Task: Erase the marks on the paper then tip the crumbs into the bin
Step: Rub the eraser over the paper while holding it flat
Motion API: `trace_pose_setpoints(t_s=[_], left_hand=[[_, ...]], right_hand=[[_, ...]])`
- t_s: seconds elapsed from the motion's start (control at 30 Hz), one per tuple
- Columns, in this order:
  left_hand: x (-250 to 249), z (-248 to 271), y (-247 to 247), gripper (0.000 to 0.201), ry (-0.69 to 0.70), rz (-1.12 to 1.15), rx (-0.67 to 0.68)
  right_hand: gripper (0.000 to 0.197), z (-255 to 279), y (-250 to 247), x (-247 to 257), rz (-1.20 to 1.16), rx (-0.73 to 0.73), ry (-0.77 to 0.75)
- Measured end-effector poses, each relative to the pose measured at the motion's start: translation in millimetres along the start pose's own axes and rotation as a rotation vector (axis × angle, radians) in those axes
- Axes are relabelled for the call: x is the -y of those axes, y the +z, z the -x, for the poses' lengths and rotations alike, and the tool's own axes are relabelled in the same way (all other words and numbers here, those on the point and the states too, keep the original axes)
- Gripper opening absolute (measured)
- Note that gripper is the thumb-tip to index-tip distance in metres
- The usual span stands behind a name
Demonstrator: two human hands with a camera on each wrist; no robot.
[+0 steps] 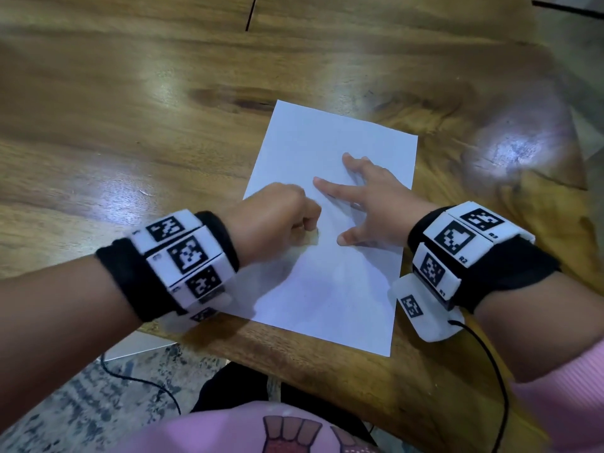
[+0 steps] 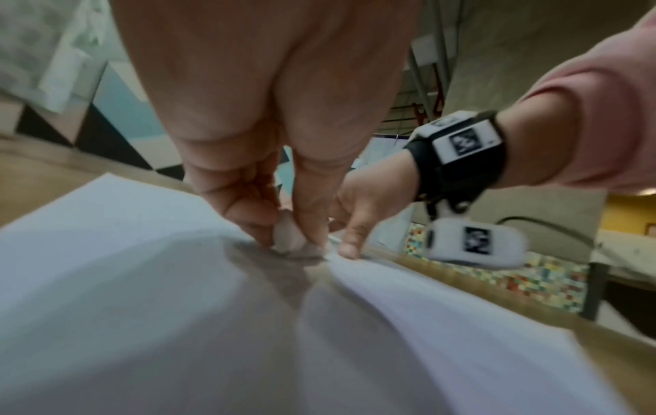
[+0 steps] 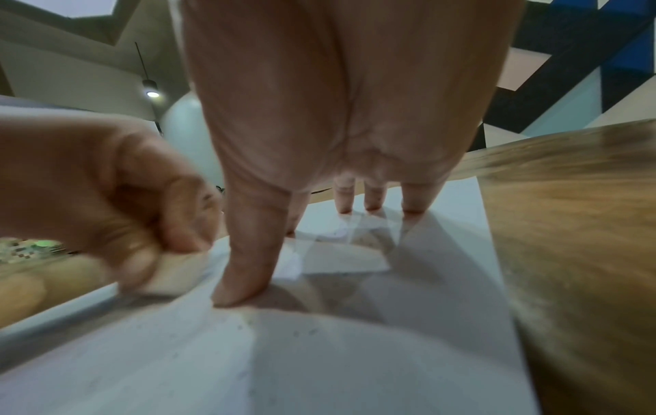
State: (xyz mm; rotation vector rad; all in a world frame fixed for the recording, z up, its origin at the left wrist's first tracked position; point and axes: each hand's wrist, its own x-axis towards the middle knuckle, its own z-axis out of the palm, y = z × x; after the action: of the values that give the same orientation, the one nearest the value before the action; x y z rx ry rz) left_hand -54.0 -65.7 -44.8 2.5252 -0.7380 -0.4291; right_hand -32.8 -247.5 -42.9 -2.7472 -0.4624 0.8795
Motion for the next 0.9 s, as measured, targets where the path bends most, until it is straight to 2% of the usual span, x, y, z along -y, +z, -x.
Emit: trace_pose_setpoints(t_s=[0.07,0.13,0.2,0.3,0.4,0.47,0.57,0.63,0.8,0.9], left_hand=[[-1,22,4,0.019,0.089,0.034,0.118],[-1,37,7,0.012,0.084,0.029,0.268],[1,33,5,0.006,0.058,0.033,0.303],[-1,4,-3,0.012,0.014,-0.003,0.155],[-2,-13,-6,0.009,-0.068,-0.011,0.03],[-3,2,0,0.013,-0.02,0.017,0.031],[-6,34,6,0.016,0.007,0.109,0.189],[-4,36,6,0.011,-0.013,0.1,0.254],[-7,-12,0,0.004,-0.065,0.053,0.06],[-12,-11,8,0.018,-0.033,0.057,0.03]], right_hand=[[0.088,0,0,-1,-0.003,-0.003,0.001],[0.088,1,-1,0,-0.003,-0.001,0.002],[0.088,1,-1,0,0.001,-0.001,0.002],[0.087,0,-1,0,-0.005,-0.001,0.003],[0.087,0,0,-1,-0.018,0.0,0.002],[0.087,0,-1,-1,-0.013,-0.001,-0.001],[0.088,0,-1,-1,-0.008,0.002,-0.003],[0.088,1,0,-1,-0.011,-0.002,-0.005],[0.086,0,0,-1,-0.028,-0.009,-0.001],[0.086,-1,-1,-1,-0.043,-0.009,-0.004]])
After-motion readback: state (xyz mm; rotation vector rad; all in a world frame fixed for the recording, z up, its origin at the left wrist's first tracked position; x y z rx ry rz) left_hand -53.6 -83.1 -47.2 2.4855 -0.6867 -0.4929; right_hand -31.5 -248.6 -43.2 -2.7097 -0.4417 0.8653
